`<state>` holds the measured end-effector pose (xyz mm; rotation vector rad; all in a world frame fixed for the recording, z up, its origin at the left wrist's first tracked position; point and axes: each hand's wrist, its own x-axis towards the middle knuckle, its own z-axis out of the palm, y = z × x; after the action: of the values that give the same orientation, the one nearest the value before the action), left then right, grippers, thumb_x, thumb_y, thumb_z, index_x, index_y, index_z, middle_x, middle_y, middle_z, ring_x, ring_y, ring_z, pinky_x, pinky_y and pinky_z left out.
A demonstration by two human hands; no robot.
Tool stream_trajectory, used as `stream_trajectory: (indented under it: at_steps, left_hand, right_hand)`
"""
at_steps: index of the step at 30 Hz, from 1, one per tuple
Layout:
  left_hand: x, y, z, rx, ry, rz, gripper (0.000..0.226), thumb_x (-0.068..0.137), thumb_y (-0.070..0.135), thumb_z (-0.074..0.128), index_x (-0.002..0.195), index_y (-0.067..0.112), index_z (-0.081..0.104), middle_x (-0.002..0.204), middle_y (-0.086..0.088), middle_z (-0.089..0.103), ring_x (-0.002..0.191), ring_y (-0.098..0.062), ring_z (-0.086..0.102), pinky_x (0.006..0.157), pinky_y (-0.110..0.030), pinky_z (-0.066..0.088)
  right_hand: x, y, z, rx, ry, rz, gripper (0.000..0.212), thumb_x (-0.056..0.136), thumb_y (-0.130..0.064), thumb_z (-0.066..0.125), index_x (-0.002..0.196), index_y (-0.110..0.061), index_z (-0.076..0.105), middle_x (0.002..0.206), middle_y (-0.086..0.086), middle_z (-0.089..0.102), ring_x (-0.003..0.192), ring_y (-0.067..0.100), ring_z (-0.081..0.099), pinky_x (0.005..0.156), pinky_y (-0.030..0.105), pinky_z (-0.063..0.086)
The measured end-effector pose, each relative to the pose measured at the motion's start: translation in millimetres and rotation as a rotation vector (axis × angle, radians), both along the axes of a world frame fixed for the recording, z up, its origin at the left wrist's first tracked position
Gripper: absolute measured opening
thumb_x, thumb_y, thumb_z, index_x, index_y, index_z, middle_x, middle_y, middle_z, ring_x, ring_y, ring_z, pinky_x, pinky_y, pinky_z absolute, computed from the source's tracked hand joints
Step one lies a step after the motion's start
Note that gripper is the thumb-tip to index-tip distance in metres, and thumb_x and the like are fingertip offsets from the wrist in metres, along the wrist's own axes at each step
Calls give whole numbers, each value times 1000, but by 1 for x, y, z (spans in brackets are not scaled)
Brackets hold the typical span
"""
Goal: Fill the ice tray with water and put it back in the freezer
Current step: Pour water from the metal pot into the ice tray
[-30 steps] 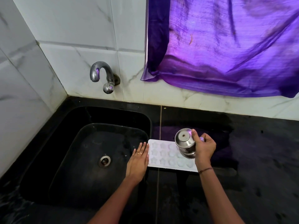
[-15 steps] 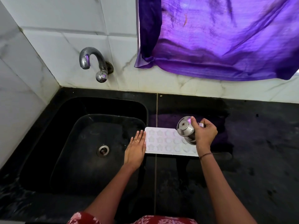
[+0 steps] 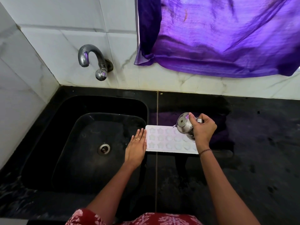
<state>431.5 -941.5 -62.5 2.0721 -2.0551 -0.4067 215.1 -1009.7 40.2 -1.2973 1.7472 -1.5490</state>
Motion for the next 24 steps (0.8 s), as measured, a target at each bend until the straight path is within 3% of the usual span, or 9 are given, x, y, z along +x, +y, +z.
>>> stream_trajectory:
  at_steps: [4, 6, 13, 19, 24]
  left_hand:
    - [0, 0, 1, 7, -11, 0, 76, 81, 42, -18, 150, 18, 6, 158, 4, 7, 145, -7, 0, 118, -26, 2]
    - [-1, 0, 0, 9, -15, 2, 77, 80, 42, -19, 150, 18, 5, 158, 4, 6, 145, -7, -1, 118, -25, 2]
    - [-1, -1, 0, -7, -44, 3, 78, 79, 40, -19, 150, 18, 5, 158, 4, 6, 145, -8, 0, 116, -25, 0]
    - [-6, 1, 4, 7, -26, 43, 49, 102, 26, 12, 150, 19, 4, 159, 4, 5, 145, -7, -2, 119, -26, 3]
    - [-7, 2, 1, 7, -46, 57, 57, 95, 38, -1, 150, 22, 4, 158, 4, 9, 146, -9, 1, 118, -28, 5]
  right_hand:
    - [-2, 0, -2, 10, -5, -10, 47, 76, -16, 76, 52, 2, 40, 51, 8, 35, 52, 15, 29, 48, 25, 28]
    - [-5, -1, -2, 24, -19, -23, 48, 76, -18, 76, 50, -4, 37, 49, 6, 33, 51, 15, 28, 49, 27, 29]
    - [-20, 2, 0, 95, -327, -123, 45, 77, -18, 75, 54, -13, 37, 53, 2, 36, 53, 8, 32, 56, 20, 39]
    - [-32, 3, 3, 71, -287, -115, 46, 78, -18, 75, 53, -13, 36, 51, 1, 36, 50, 7, 31, 52, 17, 38]
    - [-42, 1, 2, 30, -198, -95, 48, 77, -19, 76, 51, -13, 36, 50, 0, 36, 48, 7, 29, 47, 14, 34]
